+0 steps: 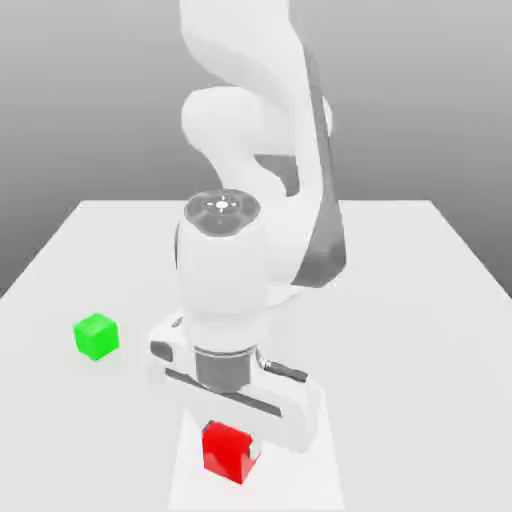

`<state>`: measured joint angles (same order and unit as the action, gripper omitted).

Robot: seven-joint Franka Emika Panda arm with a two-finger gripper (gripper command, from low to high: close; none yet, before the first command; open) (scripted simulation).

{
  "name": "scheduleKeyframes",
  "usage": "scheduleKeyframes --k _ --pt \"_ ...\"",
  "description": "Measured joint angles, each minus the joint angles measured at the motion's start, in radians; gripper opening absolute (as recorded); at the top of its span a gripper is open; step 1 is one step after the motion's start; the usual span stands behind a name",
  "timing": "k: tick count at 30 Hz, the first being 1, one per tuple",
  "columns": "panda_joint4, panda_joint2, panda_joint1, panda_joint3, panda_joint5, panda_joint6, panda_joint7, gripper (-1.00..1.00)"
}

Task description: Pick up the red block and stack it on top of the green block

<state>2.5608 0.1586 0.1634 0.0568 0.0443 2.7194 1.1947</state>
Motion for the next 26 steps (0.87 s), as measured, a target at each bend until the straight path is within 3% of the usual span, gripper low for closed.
scheduleKeyframes --k 6,15,19,23,24,26 --pt "0.148 -0.177 0.269 -0.142 0.099 -0.029 -0.194 -1.0" --pt "0.375 -0.43 0.484 -0.381 0.17 -0.049 -0.552 -1.0" --pt "0.391 -0.34 0.468 -0.429 0.124 0.057 -0.62 -1.0" --pt "0.389 -0.197 0.426 -0.431 -0.004 0.194 -0.709 -1.0" --pt "0.389 -0.169 0.421 -0.431 -0.041 0.22 -0.734 1.0" --pt "0.389 -0.169 0.415 -0.431 -0.041 0.22 -0.734 1.0"
